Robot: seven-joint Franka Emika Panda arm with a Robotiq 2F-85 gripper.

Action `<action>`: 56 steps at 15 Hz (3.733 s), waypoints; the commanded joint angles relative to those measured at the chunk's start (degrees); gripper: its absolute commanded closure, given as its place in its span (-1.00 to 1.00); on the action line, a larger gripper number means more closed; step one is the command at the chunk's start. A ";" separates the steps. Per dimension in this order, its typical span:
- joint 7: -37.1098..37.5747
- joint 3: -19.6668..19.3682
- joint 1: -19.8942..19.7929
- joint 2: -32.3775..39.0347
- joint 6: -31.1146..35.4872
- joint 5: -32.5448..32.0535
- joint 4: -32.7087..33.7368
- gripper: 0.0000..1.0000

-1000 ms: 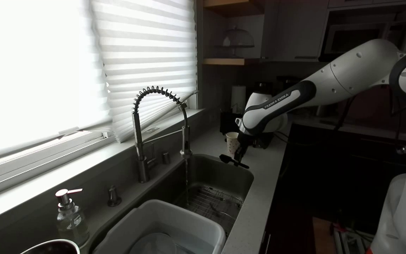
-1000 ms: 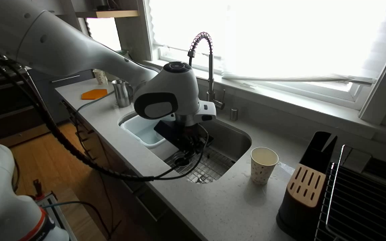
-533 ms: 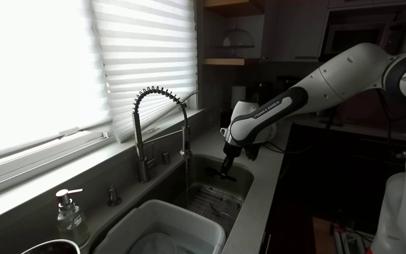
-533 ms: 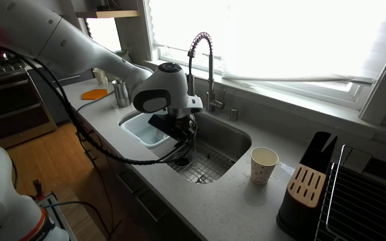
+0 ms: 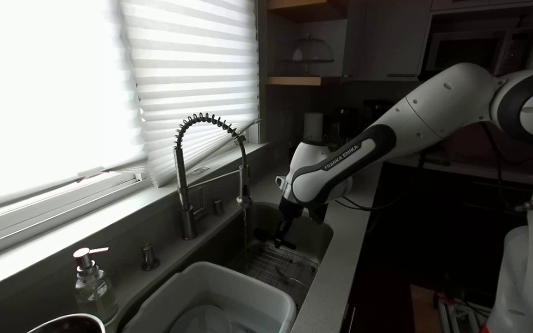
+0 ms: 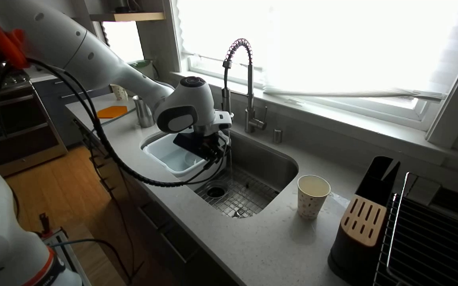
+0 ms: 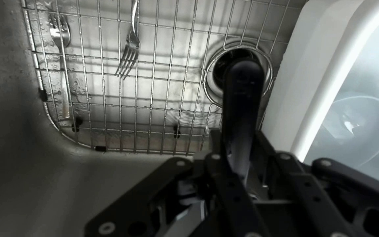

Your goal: Collect some water on the black spoon and pour it into the cup

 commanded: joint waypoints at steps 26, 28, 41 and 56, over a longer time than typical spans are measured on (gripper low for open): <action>8.90 2.38 0.19 5.26 1.19 -1.56 4.86 0.87; 9.04 2.33 0.15 5.28 1.26 -1.68 4.83 0.87; 6.69 1.04 -1.81 2.73 -6.48 -1.55 3.49 0.87; 6.97 -6.34 -4.67 -4.77 -13.18 -10.10 3.95 0.49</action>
